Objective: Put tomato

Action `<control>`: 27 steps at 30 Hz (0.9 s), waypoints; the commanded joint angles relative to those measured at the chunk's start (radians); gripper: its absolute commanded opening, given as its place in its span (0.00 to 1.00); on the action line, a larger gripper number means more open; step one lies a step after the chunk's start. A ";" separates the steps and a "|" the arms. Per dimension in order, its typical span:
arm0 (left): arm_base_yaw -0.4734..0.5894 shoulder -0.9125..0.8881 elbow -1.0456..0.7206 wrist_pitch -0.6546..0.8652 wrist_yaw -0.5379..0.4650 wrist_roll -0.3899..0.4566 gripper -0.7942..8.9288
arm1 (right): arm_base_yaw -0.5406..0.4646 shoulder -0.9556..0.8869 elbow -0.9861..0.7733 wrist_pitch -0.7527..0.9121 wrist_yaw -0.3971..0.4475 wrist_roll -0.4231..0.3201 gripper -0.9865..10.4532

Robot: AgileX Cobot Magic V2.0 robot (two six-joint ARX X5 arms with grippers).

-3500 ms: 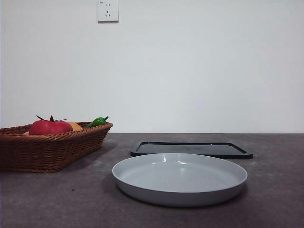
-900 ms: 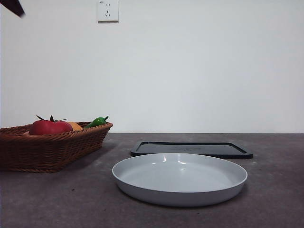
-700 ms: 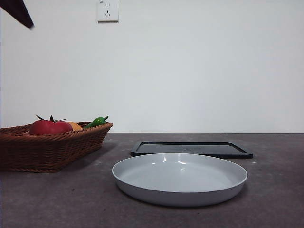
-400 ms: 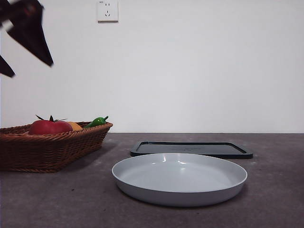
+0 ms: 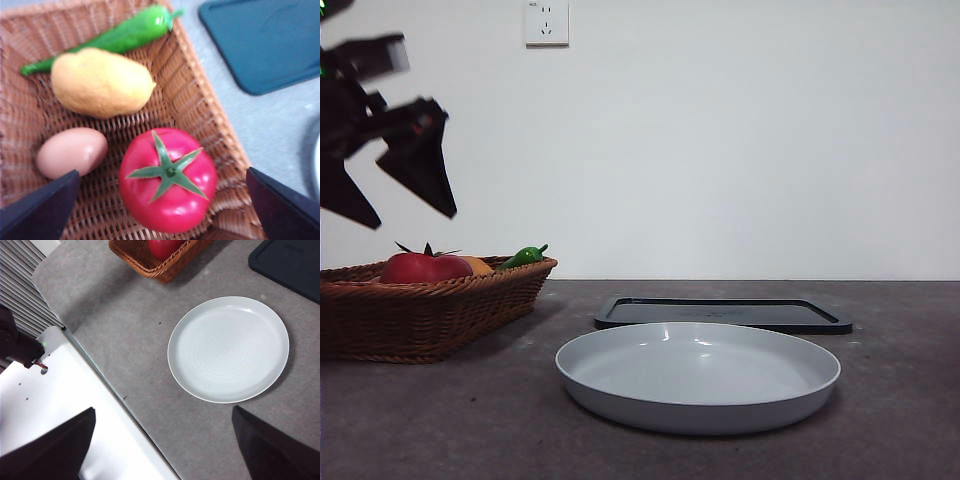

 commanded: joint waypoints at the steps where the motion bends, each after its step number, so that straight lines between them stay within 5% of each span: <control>1: -0.007 0.049 0.021 0.018 -0.002 0.025 0.63 | 0.005 0.007 0.018 0.009 -0.003 -0.007 0.47; 27: -0.040 0.197 0.021 0.080 -0.001 0.026 0.58 | 0.005 0.007 0.018 0.009 -0.002 0.000 0.46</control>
